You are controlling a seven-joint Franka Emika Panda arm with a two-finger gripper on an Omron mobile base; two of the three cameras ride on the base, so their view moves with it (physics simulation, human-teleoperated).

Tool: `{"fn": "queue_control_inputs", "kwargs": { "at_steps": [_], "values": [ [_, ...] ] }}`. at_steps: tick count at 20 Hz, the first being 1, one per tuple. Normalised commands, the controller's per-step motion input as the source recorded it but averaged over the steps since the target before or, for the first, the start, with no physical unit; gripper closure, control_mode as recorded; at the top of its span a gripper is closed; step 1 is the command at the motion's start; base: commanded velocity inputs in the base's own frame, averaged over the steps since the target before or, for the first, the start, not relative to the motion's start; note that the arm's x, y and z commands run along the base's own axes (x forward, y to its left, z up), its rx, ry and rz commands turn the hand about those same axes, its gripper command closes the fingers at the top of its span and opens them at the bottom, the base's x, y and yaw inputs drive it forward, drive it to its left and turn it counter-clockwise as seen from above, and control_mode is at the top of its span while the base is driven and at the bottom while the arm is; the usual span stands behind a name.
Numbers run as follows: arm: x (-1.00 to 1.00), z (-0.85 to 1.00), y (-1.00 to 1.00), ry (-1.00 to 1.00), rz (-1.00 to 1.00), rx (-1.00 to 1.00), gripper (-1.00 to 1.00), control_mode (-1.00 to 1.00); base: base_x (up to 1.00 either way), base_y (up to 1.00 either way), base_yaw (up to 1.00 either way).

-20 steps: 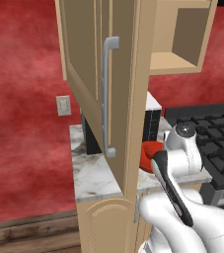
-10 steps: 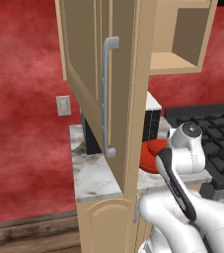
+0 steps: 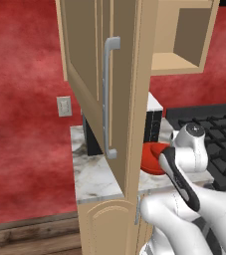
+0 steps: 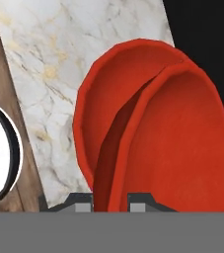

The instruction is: Pick up the bowls on the counter and stack them on top of one another in the open cabinet. Place the smaller bowl on top of the larger bowl.

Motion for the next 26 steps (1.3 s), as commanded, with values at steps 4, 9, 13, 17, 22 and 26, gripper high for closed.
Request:
{"fn": "queue_control_inputs", "kwargs": {
  "at_steps": [4,9,13,17,22,26],
  "values": [
    [0.18,-0.65,0.28,0.0,0.0,0.0,1.0,-1.0,0.0,0.0,0.0],
    [0.14,-0.63,0.53,-0.03,0.0,0.0,1.0,-1.0,0.0,0.0,0.0],
    [0.11,-0.62,0.54,-0.07,0.0,0.0,1.0,-1.0,0.0,0.0,0.0],
    [0.1,-0.75,0.24,-0.08,0.0,0.0,1.0,-1.0,0.0,0.0,0.0],
    [0.08,-0.76,0.13,-0.12,0.0,0.0,1.0,-1.0,0.0,0.0,0.0],
    [0.06,-0.6,0.15,-0.09,0.0,0.0,-1.0,-1.0,0.0,0.0,0.0]
  ]
}}
